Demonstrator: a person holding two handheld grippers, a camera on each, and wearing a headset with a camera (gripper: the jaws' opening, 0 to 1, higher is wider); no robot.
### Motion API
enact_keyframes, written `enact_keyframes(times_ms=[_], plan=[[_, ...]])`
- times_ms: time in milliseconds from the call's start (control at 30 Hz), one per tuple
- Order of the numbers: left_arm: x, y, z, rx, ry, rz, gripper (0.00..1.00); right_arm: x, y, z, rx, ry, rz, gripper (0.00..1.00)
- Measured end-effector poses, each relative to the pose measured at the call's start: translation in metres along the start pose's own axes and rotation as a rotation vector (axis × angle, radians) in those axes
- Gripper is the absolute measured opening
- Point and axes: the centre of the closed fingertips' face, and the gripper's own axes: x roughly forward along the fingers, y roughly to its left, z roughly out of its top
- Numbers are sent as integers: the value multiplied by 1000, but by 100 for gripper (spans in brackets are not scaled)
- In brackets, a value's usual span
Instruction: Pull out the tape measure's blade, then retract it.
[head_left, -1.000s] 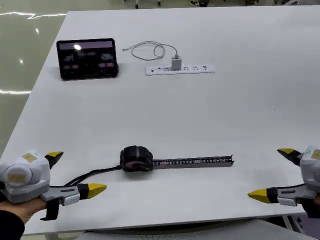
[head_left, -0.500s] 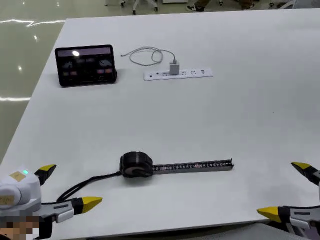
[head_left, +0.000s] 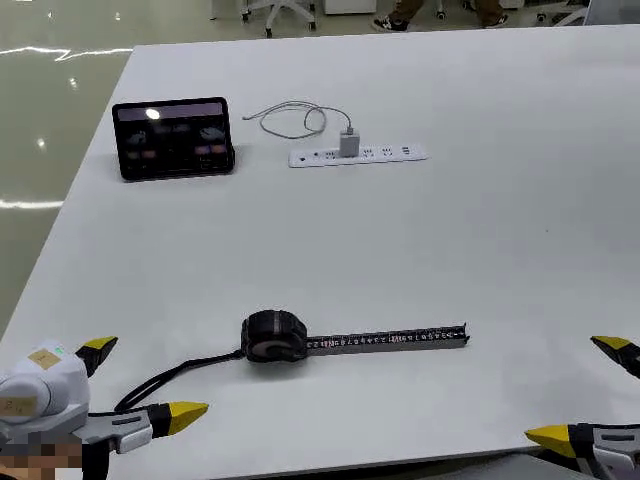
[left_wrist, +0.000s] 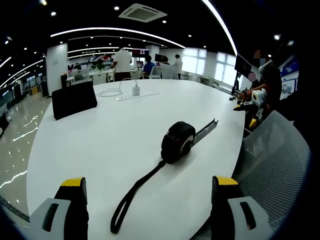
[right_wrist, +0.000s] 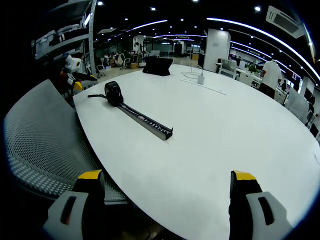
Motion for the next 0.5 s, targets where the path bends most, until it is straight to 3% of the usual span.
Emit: enact_keyframes(times_ms=[167,300,500], plan=[[3,-2,4,-5,-4,-5,100,-3,-5,2,-13,0,-2,100],[8,-12,9,8,9,-26,100,-3,-6,4,-23,5,-2,100],[16,-21,37,39,-13,-28,100,0,-6,9,-46,12,12,100]])
